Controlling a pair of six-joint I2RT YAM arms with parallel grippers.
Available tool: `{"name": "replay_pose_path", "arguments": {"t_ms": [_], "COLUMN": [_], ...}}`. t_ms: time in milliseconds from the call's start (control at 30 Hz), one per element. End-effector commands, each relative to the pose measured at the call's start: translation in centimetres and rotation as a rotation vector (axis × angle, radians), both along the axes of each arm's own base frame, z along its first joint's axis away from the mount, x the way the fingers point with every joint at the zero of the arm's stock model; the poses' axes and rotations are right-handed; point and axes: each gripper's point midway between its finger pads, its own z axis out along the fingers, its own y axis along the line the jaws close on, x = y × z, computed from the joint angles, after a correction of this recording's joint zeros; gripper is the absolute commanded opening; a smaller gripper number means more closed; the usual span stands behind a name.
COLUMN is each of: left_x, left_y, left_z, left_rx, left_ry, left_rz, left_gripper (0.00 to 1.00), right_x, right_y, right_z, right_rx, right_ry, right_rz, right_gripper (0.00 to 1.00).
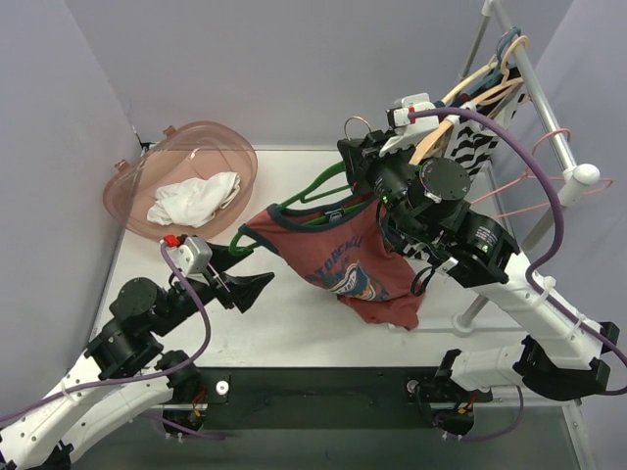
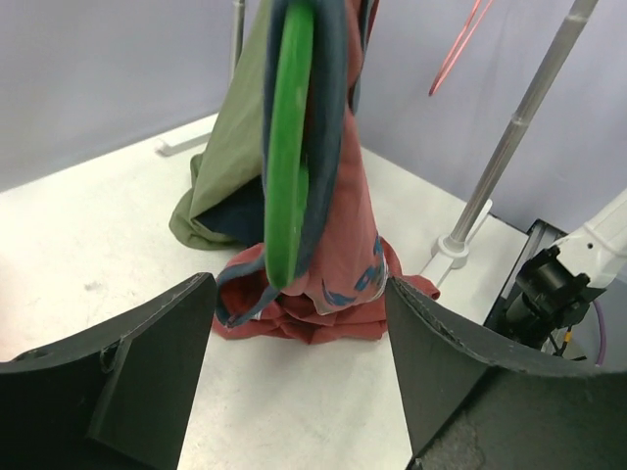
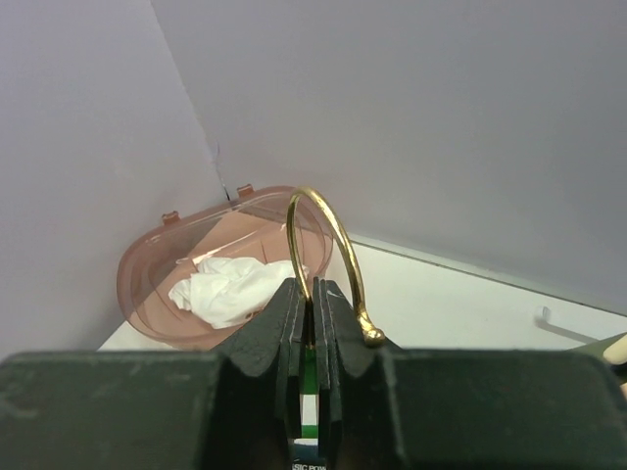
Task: Remove the tank top from the hanger
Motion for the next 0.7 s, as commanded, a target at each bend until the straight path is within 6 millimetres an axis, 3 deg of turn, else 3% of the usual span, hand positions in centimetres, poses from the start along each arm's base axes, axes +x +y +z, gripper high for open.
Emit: {"name": "replay_pose_path", "arguments": {"t_ms": [0,167,333,467,600,633,667], "left_x": [0.6,1.7,3.3,3.8,4.3,4.3,4.3], "left_y": [-0.5,-1.3,-2.4,-2.7,-2.4,-2.4,-2.3], "left_z": [1.2,2.1,1.1,1.5,1.5,1.3,1.3], "left_rx": [-0.081,-0.106,-0.072,-0.096,-0.095,-0.086,-0.085], "left_ry": [-0.034,-0.071,-0.060,-0.089,-0.091,-0.086,-0.083], "left_rz": [0.003,0.021,0.047,0.050,0.088,0.087,0.086], "left_gripper": [0.80,0.81,0.80,0.76,0.38,0.20,0.13], "right_x": [-0.3,-0.4,-0.5,-0.6,-0.8,-0.7,-0.6], "right_y": [-0.9,-0.3,0.0,0.1,0.0,-0.1,-0.1], "right_z": [5.7,6.3,5.9,5.6,5.2,4.9,4.4], "right_rx": [0.225,0.253,0.274,0.292,0.287,0.275,0.254], "right_ry": [-0.071,-0.064,-0.047,-0.034,-0.032,-0.034,-0.032], "right_rz": [-0.017,-0.004,0.004,0.013,0.017,0.011,0.005], "right_gripper": [0.00,0.00,0.00,0.00,0.00,0.00,0.00]}}
